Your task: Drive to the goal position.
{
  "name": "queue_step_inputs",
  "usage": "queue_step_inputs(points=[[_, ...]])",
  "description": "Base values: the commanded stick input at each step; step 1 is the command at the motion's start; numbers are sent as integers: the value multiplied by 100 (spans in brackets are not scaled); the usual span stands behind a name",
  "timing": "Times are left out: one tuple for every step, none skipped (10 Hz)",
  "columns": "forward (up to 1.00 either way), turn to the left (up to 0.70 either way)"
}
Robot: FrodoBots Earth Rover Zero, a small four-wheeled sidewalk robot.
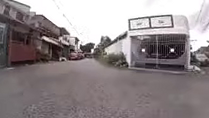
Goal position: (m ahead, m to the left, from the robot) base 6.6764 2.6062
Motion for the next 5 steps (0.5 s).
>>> queue_step_inputs(points=[[70, 0], [70, 0], [70, 0], [70, 0], [70, 0]])
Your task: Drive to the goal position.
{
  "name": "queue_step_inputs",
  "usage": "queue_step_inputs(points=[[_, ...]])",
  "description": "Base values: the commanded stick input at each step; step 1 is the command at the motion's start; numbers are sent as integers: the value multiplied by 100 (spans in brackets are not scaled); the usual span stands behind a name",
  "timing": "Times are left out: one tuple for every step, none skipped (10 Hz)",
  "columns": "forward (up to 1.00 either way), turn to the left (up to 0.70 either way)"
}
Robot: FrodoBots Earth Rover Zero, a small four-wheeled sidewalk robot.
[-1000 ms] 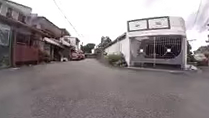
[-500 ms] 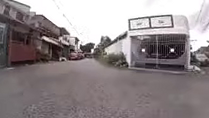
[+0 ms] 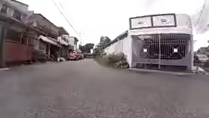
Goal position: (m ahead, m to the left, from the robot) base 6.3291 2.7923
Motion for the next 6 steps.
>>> queue_step_inputs(points=[[70, 0], [70, 0], [70, 0], [70, 0], [70, 0], [70, 0]])
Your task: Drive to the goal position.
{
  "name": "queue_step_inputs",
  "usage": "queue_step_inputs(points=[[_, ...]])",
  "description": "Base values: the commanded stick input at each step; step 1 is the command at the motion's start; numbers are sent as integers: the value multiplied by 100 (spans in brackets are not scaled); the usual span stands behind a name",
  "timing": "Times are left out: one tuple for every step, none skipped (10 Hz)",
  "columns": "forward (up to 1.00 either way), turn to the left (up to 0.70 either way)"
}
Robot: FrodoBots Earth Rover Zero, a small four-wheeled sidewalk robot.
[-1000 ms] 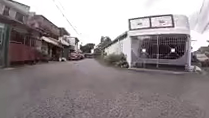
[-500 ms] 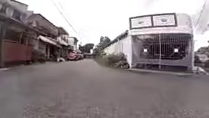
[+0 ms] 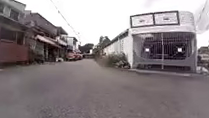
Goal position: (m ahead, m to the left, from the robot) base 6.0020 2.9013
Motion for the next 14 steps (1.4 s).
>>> queue_step_inputs(points=[[70, 0], [70, 0], [70, 0], [70, 0], [70, 0], [70, 0], [70, 0], [70, 0], [70, 0], [70, 0], [70, 0], [70, 0], [70, 0], [70, 0]])
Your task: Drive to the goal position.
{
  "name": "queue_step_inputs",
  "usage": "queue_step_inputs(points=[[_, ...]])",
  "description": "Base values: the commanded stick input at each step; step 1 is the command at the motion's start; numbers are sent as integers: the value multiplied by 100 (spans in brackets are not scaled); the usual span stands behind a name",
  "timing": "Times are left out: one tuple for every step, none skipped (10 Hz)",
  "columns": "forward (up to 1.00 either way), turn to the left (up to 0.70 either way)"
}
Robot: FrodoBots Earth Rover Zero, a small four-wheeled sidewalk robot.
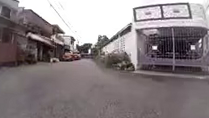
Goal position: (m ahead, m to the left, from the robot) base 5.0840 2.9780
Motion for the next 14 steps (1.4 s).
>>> queue_step_inputs(points=[[70, 0], [70, 0], [70, 0], [70, 0], [70, 0], [70, 0], [70, 1], [70, 33], [70, 35], [70, 35], [70, 18], [50, 0], [24, 0], [27, 0]])
